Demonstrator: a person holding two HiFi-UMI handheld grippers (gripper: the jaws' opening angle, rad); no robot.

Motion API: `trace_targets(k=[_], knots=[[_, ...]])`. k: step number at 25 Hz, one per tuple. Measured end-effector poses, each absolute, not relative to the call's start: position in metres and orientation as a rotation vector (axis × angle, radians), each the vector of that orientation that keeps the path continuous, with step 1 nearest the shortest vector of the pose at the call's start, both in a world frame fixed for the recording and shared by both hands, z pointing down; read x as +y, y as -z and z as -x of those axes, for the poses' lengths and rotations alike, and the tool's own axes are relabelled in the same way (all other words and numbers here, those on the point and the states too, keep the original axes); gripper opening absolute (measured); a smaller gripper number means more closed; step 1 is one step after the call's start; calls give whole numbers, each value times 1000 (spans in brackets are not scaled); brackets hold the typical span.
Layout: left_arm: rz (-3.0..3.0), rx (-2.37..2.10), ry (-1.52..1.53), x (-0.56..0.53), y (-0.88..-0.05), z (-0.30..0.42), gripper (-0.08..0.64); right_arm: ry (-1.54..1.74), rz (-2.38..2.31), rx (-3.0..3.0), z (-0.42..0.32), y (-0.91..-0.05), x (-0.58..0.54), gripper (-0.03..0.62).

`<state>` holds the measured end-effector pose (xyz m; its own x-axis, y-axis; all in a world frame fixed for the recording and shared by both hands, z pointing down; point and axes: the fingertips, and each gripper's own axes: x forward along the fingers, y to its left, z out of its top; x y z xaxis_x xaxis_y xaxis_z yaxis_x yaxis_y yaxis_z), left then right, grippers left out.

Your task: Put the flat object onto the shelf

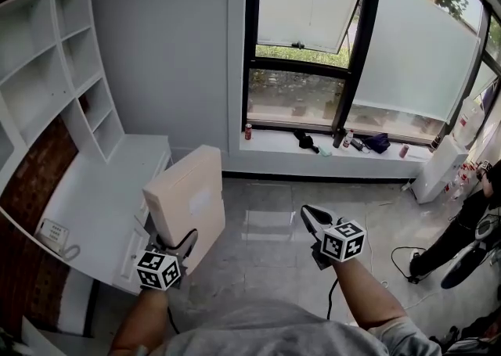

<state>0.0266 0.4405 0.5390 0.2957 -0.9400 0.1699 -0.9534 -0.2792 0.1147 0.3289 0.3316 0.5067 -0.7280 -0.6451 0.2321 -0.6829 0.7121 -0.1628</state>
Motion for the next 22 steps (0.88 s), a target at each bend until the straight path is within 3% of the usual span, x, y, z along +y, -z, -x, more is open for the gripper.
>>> trace_targets(k=[11,22], knots=[[-2366,-1745,-97,433,-542,-86,295,-360,-1062,-2769,-379,-504,317,9],[-2385,-1714,-58,367,-552,-20,295,-359,-1063,-2748,-312,-515,252,9]])
